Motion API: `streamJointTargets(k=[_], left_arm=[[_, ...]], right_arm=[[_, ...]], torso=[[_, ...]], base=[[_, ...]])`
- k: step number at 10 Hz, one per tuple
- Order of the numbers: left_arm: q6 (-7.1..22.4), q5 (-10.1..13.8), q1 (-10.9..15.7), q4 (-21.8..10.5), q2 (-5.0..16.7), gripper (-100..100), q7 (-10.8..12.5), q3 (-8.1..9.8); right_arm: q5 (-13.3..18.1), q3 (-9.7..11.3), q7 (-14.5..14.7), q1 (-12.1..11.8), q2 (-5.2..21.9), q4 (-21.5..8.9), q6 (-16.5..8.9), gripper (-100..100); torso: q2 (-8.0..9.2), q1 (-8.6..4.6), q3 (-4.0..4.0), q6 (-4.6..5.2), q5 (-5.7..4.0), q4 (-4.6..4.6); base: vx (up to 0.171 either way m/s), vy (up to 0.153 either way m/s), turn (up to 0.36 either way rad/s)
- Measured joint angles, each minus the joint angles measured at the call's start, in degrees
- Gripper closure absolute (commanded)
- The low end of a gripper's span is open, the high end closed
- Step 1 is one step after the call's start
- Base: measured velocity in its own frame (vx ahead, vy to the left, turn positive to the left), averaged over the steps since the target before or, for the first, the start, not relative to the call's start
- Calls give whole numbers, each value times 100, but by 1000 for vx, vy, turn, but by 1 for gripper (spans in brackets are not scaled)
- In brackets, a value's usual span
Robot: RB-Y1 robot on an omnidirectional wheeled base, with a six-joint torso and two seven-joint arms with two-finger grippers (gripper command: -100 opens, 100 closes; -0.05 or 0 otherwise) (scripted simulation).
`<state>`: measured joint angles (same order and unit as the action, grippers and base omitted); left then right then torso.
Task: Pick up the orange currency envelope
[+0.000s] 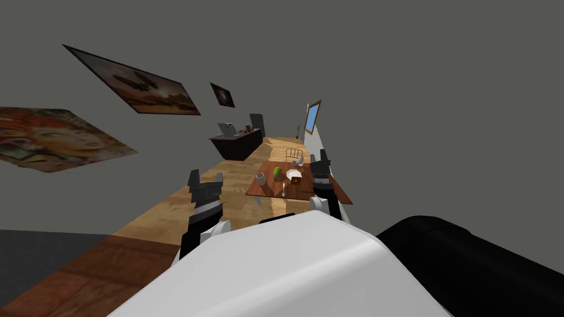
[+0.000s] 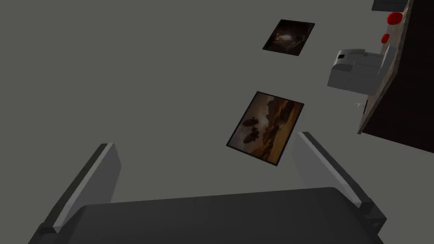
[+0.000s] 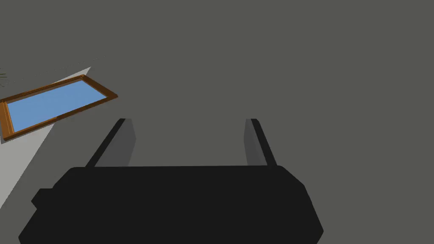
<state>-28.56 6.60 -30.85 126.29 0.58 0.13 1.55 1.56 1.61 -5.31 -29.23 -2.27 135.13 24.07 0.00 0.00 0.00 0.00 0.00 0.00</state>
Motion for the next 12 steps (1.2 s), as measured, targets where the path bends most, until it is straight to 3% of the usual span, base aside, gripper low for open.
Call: streamJointTargets(k=[8, 12], left_arm=[[0, 0, 0, 0, 0, 0, 0, -1], [0, 0, 0, 0, 0, 0, 0, -1]], right_arm=[[330, 169, 176, 111, 1322, -692, 264, -100], [602, 380, 335, 201, 1908, -1186, 425, -100]], torso=[[-4, 21, -2, -2, 5, -1], [-10, 28, -6, -2, 6, -2]], base=[[5, 75, 172], [27, 63, 173]])
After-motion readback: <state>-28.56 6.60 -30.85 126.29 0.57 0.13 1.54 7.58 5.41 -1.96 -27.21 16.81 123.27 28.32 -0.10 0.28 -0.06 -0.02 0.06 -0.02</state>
